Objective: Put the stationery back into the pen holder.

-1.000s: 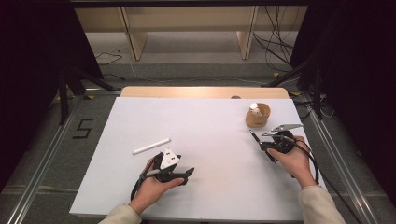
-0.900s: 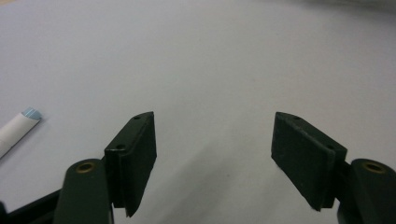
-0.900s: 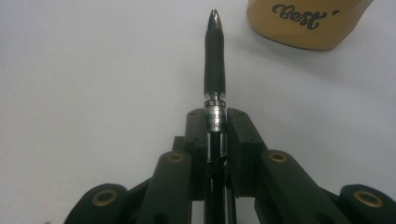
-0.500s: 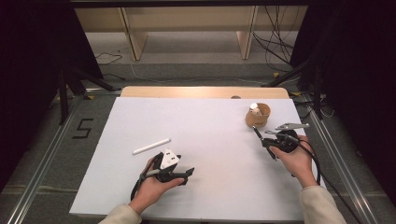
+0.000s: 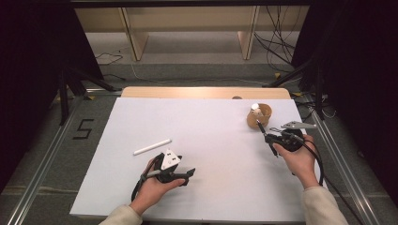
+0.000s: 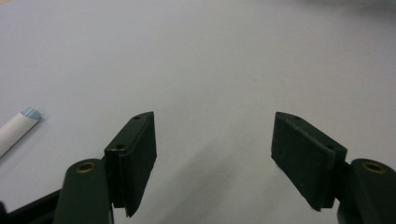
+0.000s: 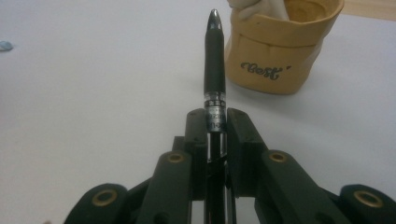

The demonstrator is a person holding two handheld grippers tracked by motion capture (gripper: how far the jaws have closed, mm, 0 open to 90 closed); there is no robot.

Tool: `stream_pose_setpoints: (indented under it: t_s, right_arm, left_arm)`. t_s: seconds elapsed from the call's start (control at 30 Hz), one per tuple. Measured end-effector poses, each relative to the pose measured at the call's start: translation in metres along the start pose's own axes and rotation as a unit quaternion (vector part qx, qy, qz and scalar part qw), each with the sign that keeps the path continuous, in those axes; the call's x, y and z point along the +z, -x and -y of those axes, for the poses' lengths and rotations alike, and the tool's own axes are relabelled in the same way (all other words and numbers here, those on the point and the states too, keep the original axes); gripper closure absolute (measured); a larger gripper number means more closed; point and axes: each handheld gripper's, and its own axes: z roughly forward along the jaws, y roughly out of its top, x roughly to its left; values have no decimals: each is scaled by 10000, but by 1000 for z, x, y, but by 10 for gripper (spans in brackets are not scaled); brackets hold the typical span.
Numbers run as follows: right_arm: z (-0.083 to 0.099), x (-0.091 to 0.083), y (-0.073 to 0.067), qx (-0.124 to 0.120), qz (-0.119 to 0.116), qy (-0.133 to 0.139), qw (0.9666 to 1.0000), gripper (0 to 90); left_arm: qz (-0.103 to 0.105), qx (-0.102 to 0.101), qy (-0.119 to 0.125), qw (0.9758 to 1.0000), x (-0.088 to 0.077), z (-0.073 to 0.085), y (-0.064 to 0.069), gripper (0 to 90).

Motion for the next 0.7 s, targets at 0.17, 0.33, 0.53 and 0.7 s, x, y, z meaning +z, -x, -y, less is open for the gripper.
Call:
stream_pose_setpoints:
  t_s: [0.17,0.33,0.53,0.7]
  right_arm:
    - [-1,-2,1,43,55,175,9998,797]
    - [-3,-5,2,92,139,386,9991,797]
    - [-4,-7,4,115,240,582,9979,797]
    - [-7,-7,5,176,302,712,9969,797]
  left_arm:
    - [3,-11,5,10000,0,0,0,309]
    - [-3,-6,6,10000,0,0,0,309]
    - [4,-14,23,10000,0,0,1,309]
    - [9,5,6,10000,0,0,1,309]
